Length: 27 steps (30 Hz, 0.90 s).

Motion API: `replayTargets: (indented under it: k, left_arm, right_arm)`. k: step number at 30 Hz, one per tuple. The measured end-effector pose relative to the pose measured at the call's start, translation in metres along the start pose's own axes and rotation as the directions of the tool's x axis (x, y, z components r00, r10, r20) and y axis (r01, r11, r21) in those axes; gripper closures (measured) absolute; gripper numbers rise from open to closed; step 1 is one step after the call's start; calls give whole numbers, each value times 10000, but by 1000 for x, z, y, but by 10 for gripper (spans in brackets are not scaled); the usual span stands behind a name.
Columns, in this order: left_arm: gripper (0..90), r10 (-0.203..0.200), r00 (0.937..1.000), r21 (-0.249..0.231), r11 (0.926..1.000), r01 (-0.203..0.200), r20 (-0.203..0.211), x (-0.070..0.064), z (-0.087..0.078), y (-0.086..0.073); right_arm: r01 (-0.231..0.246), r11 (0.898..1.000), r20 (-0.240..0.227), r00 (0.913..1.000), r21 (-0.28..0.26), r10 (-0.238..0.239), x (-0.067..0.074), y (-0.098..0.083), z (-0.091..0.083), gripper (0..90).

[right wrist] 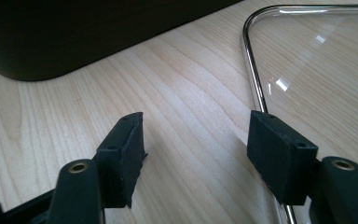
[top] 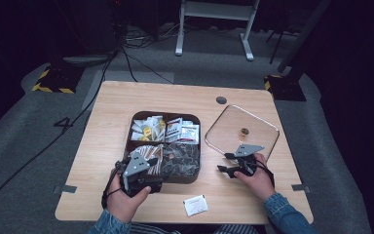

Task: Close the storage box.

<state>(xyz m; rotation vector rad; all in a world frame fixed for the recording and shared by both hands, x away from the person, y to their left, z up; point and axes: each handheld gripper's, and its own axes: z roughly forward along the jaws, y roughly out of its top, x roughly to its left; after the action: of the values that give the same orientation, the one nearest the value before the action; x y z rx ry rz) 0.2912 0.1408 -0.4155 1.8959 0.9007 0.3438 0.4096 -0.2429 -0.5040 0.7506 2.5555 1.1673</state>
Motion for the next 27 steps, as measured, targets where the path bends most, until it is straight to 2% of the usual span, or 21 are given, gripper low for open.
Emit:
replayTargets:
  k: [4,6,11,17,20,21,26,27]
  left_arm:
    - [357,-166,9977,-118,9998,159,-652,10,-10,-5]
    - [354,-384,9950,-179,9992,369,-926,16,-16,-8]
    - [345,-724,9845,-355,9971,675,-1596,30,-28,-14]
    - [328,-949,9717,-312,9954,903,-2163,43,-40,-23]
    - [318,-1073,9624,-340,9942,1021,-2495,51,-46,-26]
    - [314,-1116,9571,-348,9937,1061,-2673,54,-48,-27]
    - [308,-1114,9385,-156,9935,1124,-3267,67,-53,-33]
    - [307,-1173,9314,-139,9927,1199,-3445,71,-55,-36]
  right_arm:
    - [12,10000,-51,10000,-11,-12,0,2,2,356]
    - [18,10000,-47,10000,2,-18,0,2,2,356]
    - [20,10000,-44,10000,2,-20,0,2,3,356]
    - [124,9999,-144,9998,-2,-124,-2,6,7,355]
    - [116,9999,-168,9998,16,-115,-2,7,9,354]
    - [114,9999,-164,9998,11,-114,-2,8,9,354]
    - [175,9998,-190,9997,-1,-175,-3,9,11,353]
    - [175,9998,-197,9997,7,-175,-3,9,11,353]
